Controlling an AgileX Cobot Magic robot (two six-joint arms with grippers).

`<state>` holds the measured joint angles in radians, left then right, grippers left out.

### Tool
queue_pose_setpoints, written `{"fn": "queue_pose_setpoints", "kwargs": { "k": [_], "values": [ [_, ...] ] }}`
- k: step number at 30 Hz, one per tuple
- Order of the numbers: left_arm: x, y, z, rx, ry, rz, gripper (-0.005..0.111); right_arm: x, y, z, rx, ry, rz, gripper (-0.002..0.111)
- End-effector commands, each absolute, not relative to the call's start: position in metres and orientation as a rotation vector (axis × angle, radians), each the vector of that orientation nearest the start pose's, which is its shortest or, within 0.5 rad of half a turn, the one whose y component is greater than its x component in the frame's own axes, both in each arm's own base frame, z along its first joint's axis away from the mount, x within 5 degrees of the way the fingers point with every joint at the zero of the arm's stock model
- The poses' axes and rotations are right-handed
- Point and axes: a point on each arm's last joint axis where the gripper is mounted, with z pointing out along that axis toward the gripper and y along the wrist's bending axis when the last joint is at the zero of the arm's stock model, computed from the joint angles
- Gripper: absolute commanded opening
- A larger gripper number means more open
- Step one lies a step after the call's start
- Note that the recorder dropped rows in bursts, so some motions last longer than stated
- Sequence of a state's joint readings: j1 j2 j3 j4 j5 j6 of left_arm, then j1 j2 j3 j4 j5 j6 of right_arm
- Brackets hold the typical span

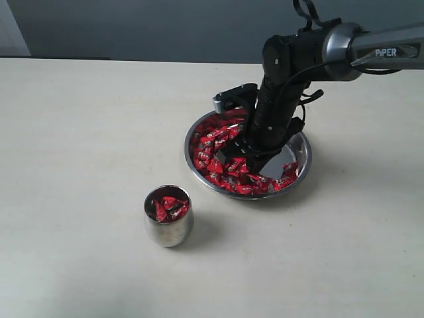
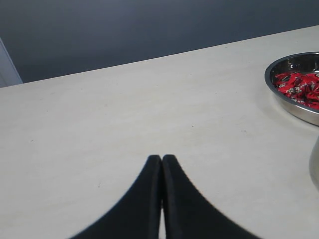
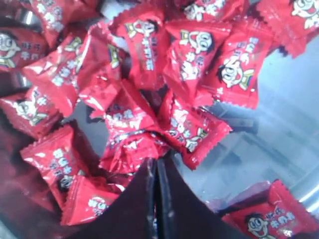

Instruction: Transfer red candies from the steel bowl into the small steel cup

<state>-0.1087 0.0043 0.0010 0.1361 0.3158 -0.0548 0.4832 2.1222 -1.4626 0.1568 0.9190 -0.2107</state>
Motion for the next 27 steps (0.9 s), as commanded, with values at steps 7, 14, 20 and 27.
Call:
{"fn": "queue_pose_setpoints", "kwargs": {
  "k": [7, 14, 20, 27],
  "values": [
    [0.054, -0.003, 0.186, 0.136, 1.784, 0.003, 0.0, 0.356, 0.198, 0.186, -0.866, 2.809, 0.249, -0.001],
    [0.054, -0.003, 0.186, 0.136, 1.784, 0.003, 0.0, 0.356, 0.196, 0.197, -0.876, 2.771, 0.223, -0.001],
    [0.054, -0.003, 0.186, 0.136, 1.784, 0.003, 0.0, 0.36, 0.197, 0.188, -0.878, 2.761, 0.207, -0.001],
    [0.054, -0.003, 0.186, 0.136, 1.784, 0.003, 0.0, 0.364, 0.197, 0.18, -0.886, 2.743, 0.188, 0.004]
  ]
}}
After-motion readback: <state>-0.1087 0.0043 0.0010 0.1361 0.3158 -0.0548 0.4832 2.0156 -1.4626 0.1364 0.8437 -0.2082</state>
